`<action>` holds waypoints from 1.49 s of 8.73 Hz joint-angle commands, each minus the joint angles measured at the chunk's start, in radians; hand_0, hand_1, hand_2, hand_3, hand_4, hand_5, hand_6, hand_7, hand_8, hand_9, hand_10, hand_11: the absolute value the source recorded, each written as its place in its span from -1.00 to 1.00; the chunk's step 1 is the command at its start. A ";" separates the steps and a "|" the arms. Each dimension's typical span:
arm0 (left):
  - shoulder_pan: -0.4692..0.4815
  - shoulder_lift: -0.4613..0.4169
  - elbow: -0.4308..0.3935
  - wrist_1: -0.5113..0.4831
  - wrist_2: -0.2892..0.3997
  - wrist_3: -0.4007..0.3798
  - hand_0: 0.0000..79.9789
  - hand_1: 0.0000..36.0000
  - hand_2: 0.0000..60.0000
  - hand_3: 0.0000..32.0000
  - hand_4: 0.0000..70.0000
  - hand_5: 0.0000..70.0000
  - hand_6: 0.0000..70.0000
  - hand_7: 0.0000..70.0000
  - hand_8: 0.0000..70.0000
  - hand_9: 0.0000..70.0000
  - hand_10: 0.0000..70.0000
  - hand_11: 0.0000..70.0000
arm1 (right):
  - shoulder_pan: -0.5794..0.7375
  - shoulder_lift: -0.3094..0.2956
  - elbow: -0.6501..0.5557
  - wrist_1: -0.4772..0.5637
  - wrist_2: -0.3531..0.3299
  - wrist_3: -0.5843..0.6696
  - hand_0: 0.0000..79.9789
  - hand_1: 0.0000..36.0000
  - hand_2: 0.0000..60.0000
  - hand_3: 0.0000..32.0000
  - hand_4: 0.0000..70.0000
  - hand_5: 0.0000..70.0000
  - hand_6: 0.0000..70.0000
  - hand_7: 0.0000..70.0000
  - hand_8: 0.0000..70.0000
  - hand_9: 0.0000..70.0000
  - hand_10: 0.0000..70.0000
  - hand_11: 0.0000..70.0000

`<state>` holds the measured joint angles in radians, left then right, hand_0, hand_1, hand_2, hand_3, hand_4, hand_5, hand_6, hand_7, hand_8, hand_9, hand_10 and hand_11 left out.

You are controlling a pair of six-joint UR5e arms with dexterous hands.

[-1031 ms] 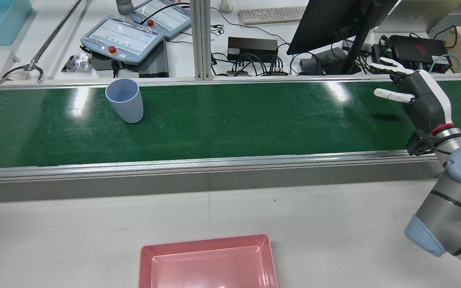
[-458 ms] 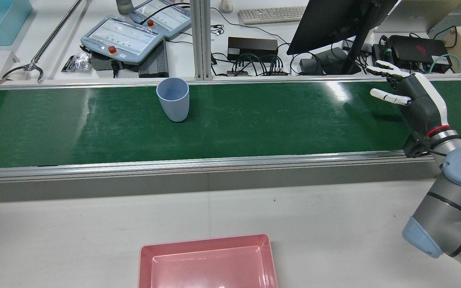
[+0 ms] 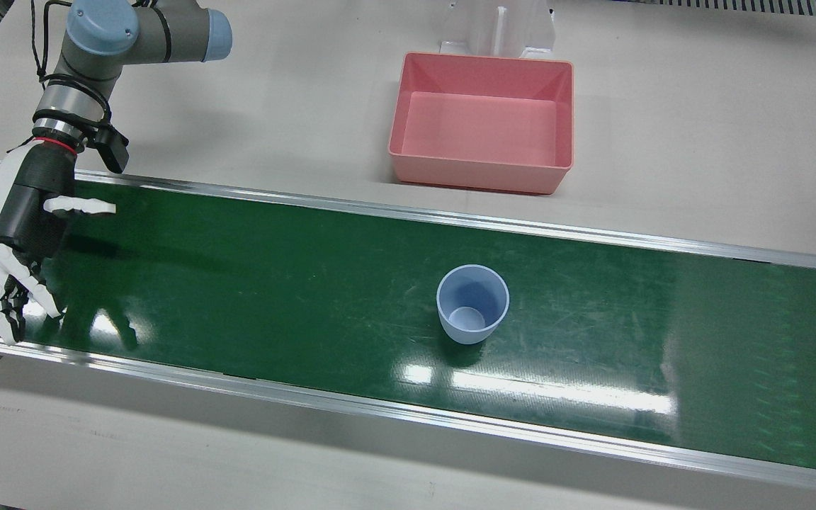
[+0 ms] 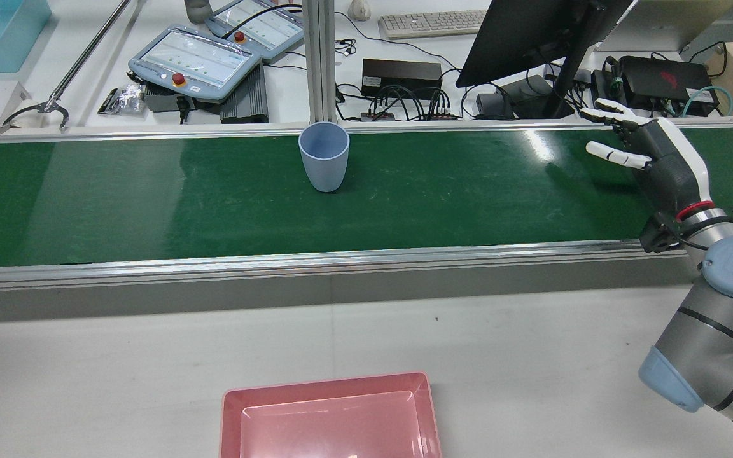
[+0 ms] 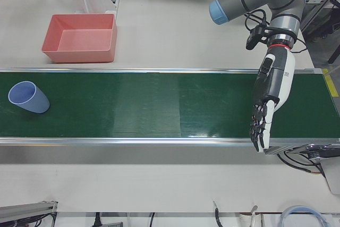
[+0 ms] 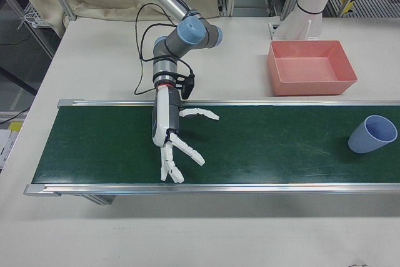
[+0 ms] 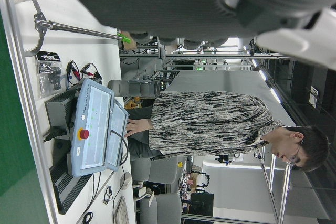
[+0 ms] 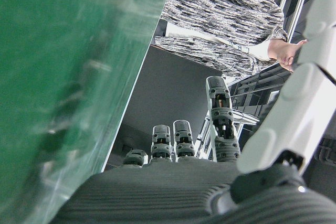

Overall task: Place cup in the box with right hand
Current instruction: 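Move the open right hand toward the blue cup on the belt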

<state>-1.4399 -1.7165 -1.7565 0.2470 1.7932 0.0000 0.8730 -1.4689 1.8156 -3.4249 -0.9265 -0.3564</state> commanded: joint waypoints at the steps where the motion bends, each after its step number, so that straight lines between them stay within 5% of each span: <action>1: 0.001 0.000 0.000 0.000 0.000 0.000 -1.00 -1.00 -1.00 -1.00 -1.00 -1.00 -1.00 -1.00 -1.00 -1.00 -1.00 -1.00 | -0.005 -0.001 0.001 -0.001 0.000 -0.001 0.07 -0.61 -0.54 -1.00 -0.33 -0.93 -0.85 -0.38 -0.79 -0.55 -0.94 -0.90; 2: 0.001 0.000 0.000 0.000 0.000 0.000 -1.00 -1.00 -1.00 -1.00 -1.00 -1.00 -1.00 -1.00 -1.00 -1.00 -1.00 -1.00 | -0.006 -0.001 0.001 -0.001 0.000 -0.001 0.12 -0.71 -0.77 -1.00 -0.26 -0.93 -0.85 -0.38 -0.79 -0.55 -0.95 -0.90; 3: 0.001 0.000 0.000 0.000 0.000 0.000 -1.00 -1.00 -1.00 -1.00 -1.00 -1.00 -1.00 -1.00 -1.00 -1.00 -1.00 -1.00 | -0.008 0.001 0.002 -0.001 0.000 -0.001 0.08 -0.67 -0.64 -1.00 -0.29 -0.93 -0.85 -0.38 -0.79 -0.55 -0.95 -0.91; 4: 0.000 0.000 -0.001 0.000 0.000 0.000 -1.00 -1.00 -1.00 -1.00 -1.00 -1.00 -1.00 -1.00 -1.00 -1.00 -1.00 -1.00 | -0.009 0.002 0.004 -0.001 0.000 -0.001 -0.03 -0.46 -0.16 -1.00 -0.42 -0.93 -0.85 -0.37 -0.79 -0.55 -0.95 -0.91; 5: 0.001 0.000 -0.001 0.000 0.000 0.000 -1.00 -1.00 -1.00 -1.00 -1.00 -1.00 -1.00 -1.00 -1.00 -1.00 -1.00 -1.00 | -0.011 0.002 0.005 -0.002 0.000 -0.002 0.11 -0.71 -0.76 -1.00 -0.25 -0.93 -0.85 -0.37 -0.79 -0.55 -0.95 -0.92; 7: 0.000 0.000 0.000 0.000 0.000 0.000 -1.00 -1.00 -1.00 -1.00 -1.00 -1.00 -1.00 -1.00 -1.00 -1.00 -1.00 -1.00 | -0.017 0.005 0.007 -0.004 0.000 -0.003 -0.02 -0.45 -0.14 -1.00 -0.41 -0.93 -0.85 -0.37 -0.79 -0.55 -0.96 -0.93; 9: 0.001 0.000 0.000 0.000 0.000 0.000 -1.00 -1.00 -1.00 -1.00 -1.00 -1.00 -1.00 -1.00 -1.00 -1.00 -1.00 -1.00 | -0.032 0.005 0.010 -0.005 0.000 -0.004 0.08 -0.65 -0.62 -1.00 -0.27 -0.93 -0.85 -0.37 -0.79 -0.56 -0.97 -0.95; 10: 0.000 0.000 -0.001 0.000 0.000 0.000 -1.00 -1.00 -1.00 -1.00 -1.00 -1.00 -1.00 -1.00 -1.00 -1.00 -1.00 -1.00 | -0.032 0.006 0.014 -0.005 0.000 -0.009 0.06 -0.60 -0.50 -1.00 -0.31 -0.93 -0.85 -0.37 -0.79 -0.56 -0.98 -0.95; 11: 0.000 0.000 -0.001 0.000 0.000 0.000 -1.00 -1.00 -1.00 -1.00 -1.00 -1.00 -1.00 -1.00 -1.00 -1.00 -1.00 -1.00 | -0.037 0.006 0.014 -0.005 0.000 -0.010 0.09 -0.65 -0.62 -1.00 -0.29 -0.93 -0.85 -0.38 -0.79 -0.56 -0.98 -0.95; 12: 0.000 0.000 -0.001 0.000 0.000 0.000 -1.00 -1.00 -1.00 -1.00 -1.00 -1.00 -1.00 -1.00 -1.00 -1.00 -1.00 -1.00 | -0.043 0.006 0.014 -0.007 0.000 -0.010 -0.02 -0.45 -0.14 -1.00 -0.42 -0.93 -0.85 -0.37 -0.79 -0.56 -0.99 -0.97; 13: 0.000 0.000 -0.001 0.000 0.000 0.000 -1.00 -1.00 -1.00 -1.00 -1.00 -1.00 -1.00 -1.00 -1.00 -1.00 -1.00 -1.00 | -0.043 0.006 0.014 -0.007 0.000 -0.010 -0.02 -0.44 -0.13 -1.00 -0.41 -0.93 -0.86 -0.37 -0.80 -0.56 -1.00 -0.98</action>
<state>-1.4402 -1.7165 -1.7577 0.2470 1.7932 0.0000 0.8360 -1.4635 1.8291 -3.4304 -0.9265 -0.3654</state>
